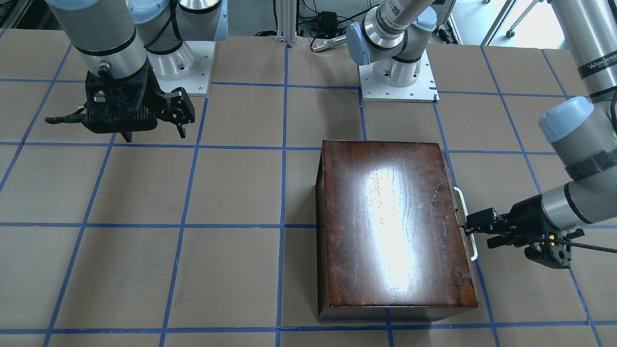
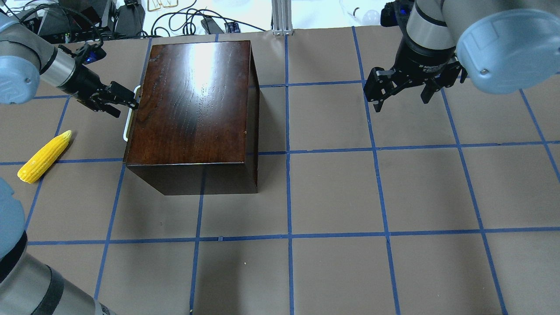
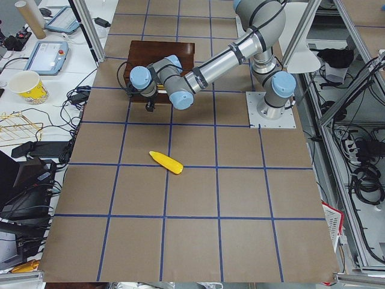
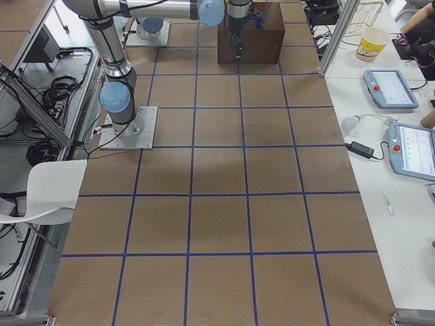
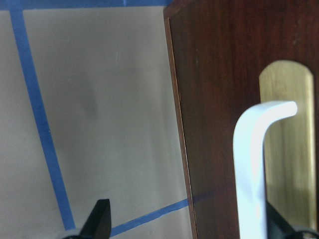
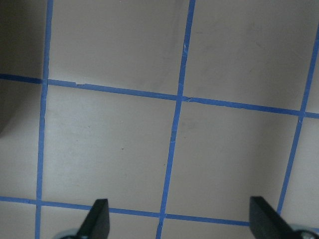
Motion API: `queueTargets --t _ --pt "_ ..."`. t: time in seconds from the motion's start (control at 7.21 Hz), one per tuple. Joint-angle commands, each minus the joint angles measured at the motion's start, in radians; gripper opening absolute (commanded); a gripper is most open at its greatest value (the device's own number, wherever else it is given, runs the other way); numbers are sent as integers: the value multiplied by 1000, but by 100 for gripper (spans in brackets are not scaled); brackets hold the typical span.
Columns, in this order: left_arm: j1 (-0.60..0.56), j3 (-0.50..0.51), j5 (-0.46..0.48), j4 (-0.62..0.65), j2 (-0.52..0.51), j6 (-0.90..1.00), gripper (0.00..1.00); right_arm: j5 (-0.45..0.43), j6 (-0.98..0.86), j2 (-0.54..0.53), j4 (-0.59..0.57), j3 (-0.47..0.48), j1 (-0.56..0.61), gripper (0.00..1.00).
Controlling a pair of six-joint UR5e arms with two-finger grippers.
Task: Open drawer and put corn inside
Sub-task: 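Close the left gripper on the white drawer handle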
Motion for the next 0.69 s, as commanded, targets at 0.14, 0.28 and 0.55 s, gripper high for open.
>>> queueTargets --t 0.14,0.28,0.55 --pt "7 18 7 1 -7 28 100 0 0 0 0 0 0 100" --pt "8 18 8 1 -8 36 100 0 0 0 0 0 0 100" --pt "10 19 43 2 -10 50 100 0 0 0 0 0 -3 100"
